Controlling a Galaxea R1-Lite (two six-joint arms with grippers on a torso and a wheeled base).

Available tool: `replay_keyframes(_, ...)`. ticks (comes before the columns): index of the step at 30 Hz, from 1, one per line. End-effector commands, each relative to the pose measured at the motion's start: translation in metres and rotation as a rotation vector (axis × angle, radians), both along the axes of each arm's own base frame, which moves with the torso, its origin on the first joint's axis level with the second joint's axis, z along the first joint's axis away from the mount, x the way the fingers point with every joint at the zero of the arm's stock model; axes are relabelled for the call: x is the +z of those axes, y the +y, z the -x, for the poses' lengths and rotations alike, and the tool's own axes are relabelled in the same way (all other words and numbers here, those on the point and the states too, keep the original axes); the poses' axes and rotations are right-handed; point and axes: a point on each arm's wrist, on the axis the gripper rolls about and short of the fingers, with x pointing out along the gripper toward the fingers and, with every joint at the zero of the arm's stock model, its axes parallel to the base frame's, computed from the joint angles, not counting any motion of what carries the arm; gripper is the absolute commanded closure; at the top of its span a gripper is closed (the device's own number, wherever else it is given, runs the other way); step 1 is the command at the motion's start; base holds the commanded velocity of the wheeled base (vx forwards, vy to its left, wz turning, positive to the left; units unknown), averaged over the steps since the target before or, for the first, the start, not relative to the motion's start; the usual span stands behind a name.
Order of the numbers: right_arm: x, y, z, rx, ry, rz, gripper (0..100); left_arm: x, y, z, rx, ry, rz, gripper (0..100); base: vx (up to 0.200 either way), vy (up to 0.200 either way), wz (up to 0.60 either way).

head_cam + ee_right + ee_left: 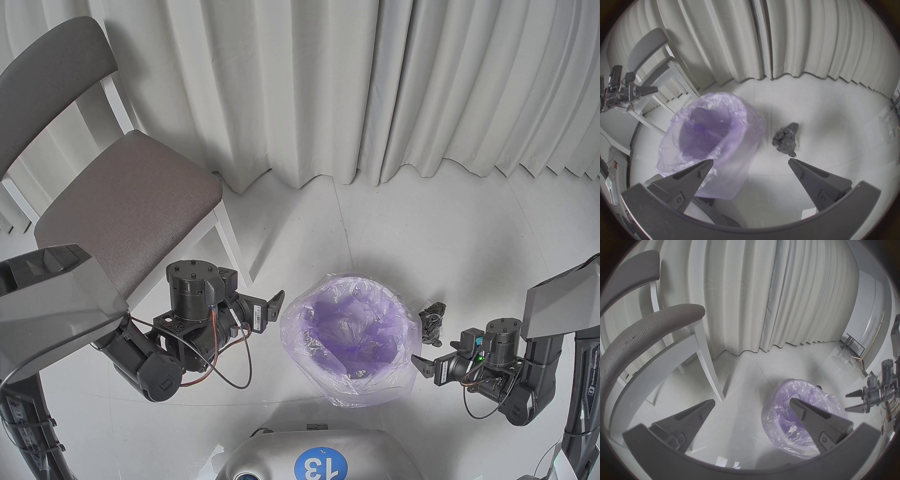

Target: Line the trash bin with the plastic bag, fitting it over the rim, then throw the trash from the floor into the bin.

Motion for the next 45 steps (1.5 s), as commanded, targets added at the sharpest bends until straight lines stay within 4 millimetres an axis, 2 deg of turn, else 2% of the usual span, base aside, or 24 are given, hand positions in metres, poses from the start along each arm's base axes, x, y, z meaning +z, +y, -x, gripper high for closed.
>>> replay_keyframes(1, -0.017, -0.012, 0.009, -0.035, 0.082, 0.018, 0, 0.001, -0.004, 0.003, -0.012, -0.004, 0.002, 0, 0.0, 0.0, 0.0)
replay_keyframes(11, 0.003, -0.013, 0.01, -0.044, 0.029, -0.034, 0, 0.002, -0.004, 0.002, -0.012, -0.006, 0.004, 0, 0.0, 0.0, 0.0)
replay_keyframes(30, 0.0, -0.009, 0.012, -0.025, 0.042, -0.027, 0, -0.005, -0.003, 0.001, -0.012, 0.001, 0.001, 0, 0.0, 0.0, 0.0)
replay_keyframes(36, 0.008, 0.009, -0.002, 0.016, -0.034, -0.073, 0, -0.007, -0.003, -0.001, -0.006, -0.009, 0.005, 0, 0.0, 0.0, 0.0)
replay_keyframes(37, 0.011, 0.019, -0.008, 0.04, -0.065, -0.083, 0, -0.009, -0.003, -0.001, -0.006, -0.005, 0.004, 0, 0.0, 0.0, 0.0)
replay_keyframes(39, 0.01, 0.025, -0.011, 0.055, -0.074, -0.083, 0, -0.012, -0.002, -0.001, -0.003, 0.006, -0.003, 0, 0.0, 0.0, 0.0)
replay_keyframes(45, -0.011, 0.034, -0.024, 0.061, -0.001, -0.047, 0, -0.026, -0.002, 0.008, -0.007, 0.038, -0.027, 0, 0.0, 0.0, 0.0)
